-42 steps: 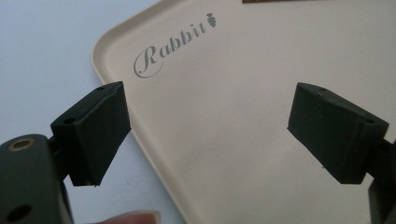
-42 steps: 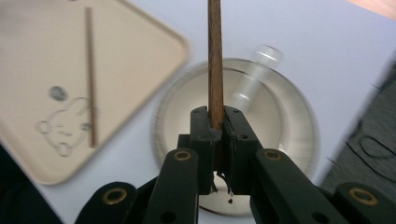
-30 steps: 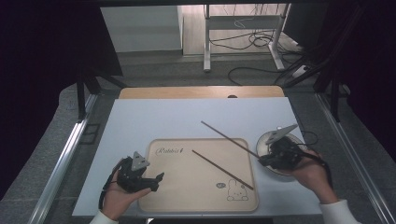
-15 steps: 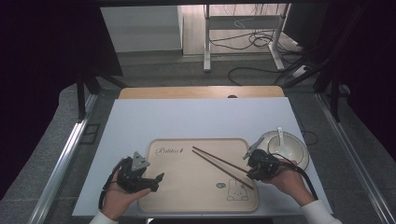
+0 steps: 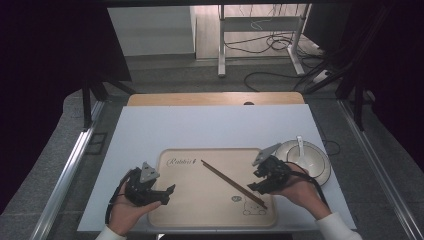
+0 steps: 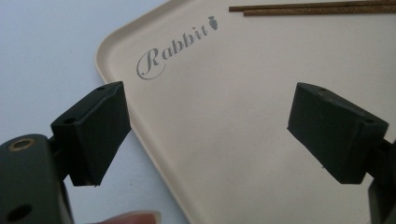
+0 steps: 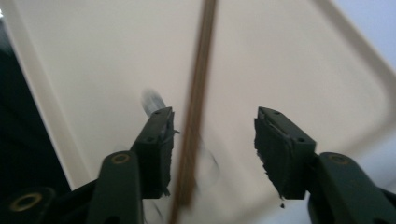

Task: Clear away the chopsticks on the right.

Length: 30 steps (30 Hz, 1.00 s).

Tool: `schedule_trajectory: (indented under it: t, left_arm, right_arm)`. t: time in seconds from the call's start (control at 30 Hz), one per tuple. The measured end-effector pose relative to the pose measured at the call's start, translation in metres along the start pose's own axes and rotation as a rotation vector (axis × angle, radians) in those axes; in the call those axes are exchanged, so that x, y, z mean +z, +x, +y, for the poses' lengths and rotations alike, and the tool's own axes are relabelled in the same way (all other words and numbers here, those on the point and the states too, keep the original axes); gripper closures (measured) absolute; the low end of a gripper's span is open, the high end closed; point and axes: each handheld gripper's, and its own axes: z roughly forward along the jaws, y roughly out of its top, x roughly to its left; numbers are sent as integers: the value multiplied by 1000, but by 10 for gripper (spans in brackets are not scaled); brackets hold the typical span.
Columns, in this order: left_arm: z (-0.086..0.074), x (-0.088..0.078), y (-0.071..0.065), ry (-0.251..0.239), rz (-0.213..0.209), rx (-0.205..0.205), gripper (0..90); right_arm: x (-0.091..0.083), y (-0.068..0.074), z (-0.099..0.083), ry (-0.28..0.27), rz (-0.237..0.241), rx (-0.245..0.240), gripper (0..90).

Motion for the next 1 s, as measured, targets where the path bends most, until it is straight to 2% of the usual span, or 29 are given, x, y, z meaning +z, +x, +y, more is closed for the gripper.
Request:
schedule_trajectory:
  t: [0.1,0.13,0.2,0.27,0.33,0.5,0.6,0.7,0.73,0.83,0.93,1.0]
  left_arm:
    - [0,0,0,0,-2,-2,130]
    - [0,0,0,0,-3,-1,130]
    - [0,0,0,-2,-6,0,130]
    - [-1,-1,0,-3,-7,-2,130]
    - [-1,-2,2,-6,-7,-6,130]
    - [-2,-3,3,-9,-7,-10,131]
    - [-3,-4,3,-11,-7,-11,131]
    - [-3,-4,4,-11,-7,-12,131]
    - [-3,-4,5,-11,-8,-12,131]
    - [-4,-3,7,-8,-7,-14,132]
    - [-4,-3,7,-8,-6,-14,132]
    - [-4,-3,6,-8,-5,-12,132]
  right_arm:
    - [15,12,27,-21,40,0,446]
    - [26,15,41,-20,60,0,479]
    - [40,17,55,-11,79,1,537]
    - [58,17,71,2,118,1,613]
    - [79,14,89,19,155,20,729]
    - [112,8,113,53,170,46,884]
    - [128,4,122,70,152,62,888]
    - [134,-3,125,69,146,79,888]
    - [136,-6,125,69,141,98,888]
    - [136,-13,122,78,134,118,888]
    - [133,-24,117,82,102,135,888]
    - [129,-31,113,79,79,166,888]
